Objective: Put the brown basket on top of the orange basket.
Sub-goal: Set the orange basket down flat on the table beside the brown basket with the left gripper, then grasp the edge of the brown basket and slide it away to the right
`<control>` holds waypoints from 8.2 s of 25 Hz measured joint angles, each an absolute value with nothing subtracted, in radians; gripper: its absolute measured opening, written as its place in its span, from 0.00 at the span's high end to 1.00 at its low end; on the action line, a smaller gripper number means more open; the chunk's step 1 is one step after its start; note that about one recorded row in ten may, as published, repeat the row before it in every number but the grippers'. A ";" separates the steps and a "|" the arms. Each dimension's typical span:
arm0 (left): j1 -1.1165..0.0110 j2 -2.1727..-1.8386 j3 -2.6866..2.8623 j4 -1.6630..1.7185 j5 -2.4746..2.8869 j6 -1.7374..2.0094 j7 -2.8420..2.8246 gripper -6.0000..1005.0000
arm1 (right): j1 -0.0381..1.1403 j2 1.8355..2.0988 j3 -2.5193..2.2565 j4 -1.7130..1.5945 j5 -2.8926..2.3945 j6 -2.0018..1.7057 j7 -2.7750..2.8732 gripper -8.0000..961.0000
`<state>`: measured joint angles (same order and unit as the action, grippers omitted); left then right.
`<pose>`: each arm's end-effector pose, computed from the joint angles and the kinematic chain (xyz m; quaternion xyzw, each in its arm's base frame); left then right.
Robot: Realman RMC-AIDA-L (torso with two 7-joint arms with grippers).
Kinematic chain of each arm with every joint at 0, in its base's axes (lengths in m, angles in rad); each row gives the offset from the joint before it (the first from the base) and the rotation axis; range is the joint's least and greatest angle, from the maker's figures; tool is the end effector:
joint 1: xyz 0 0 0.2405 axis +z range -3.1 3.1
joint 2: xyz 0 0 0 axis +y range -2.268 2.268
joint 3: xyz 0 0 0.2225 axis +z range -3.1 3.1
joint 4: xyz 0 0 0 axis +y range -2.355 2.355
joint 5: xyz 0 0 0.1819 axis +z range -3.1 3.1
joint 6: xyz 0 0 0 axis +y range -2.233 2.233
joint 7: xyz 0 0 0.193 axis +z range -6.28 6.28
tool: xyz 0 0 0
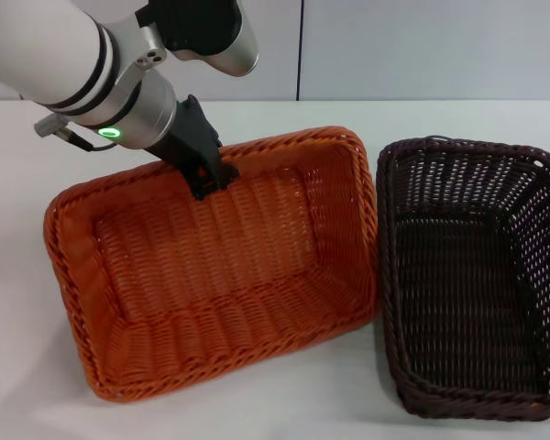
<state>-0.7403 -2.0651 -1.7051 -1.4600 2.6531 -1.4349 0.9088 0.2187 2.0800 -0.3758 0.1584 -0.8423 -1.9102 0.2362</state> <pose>-0.1125 0.3715 -0.0117 -0.9537 -0.0296 0.1749 0.2430 0.2905 0.2320 0.1047 -0.5109 0.1505 0.4272 0.7306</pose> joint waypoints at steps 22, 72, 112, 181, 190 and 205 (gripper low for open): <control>-0.650 -2.066 -1.685 -1.700 2.702 -1.222 0.860 0.27 | 0.221 2.080 -0.389 0.158 -0.842 -1.909 0.236 0.15; -0.029 -2.069 -1.234 -0.611 2.468 1.236 0.028 0.16 | 0.465 2.063 -0.911 -1.496 -2.013 -1.372 2.338 0.15; -0.050 -2.069 -1.234 -0.557 2.442 1.210 0.012 0.16 | 0.822 1.962 -0.844 -1.490 -2.567 -1.980 2.383 0.16; -0.077 -2.069 -1.245 -0.516 2.417 1.198 -0.014 0.16 | 0.797 2.071 -1.490 -1.275 -2.541 -2.036 2.264 0.28; -0.085 -2.069 -1.244 -0.506 2.418 1.200 -0.014 0.16 | 0.794 2.072 -1.534 -1.270 -2.579 -1.953 2.269 0.31; -0.114 -2.067 -1.247 -0.481 2.418 1.199 -0.014 0.16 | 0.799 2.074 -1.535 -1.316 -2.579 -1.952 2.277 0.69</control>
<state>-0.1144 -2.0670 -1.2474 -0.4808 2.4176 1.1988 -0.0137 0.7991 2.0739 -1.5354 -1.3159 -2.5794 -1.9520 2.2767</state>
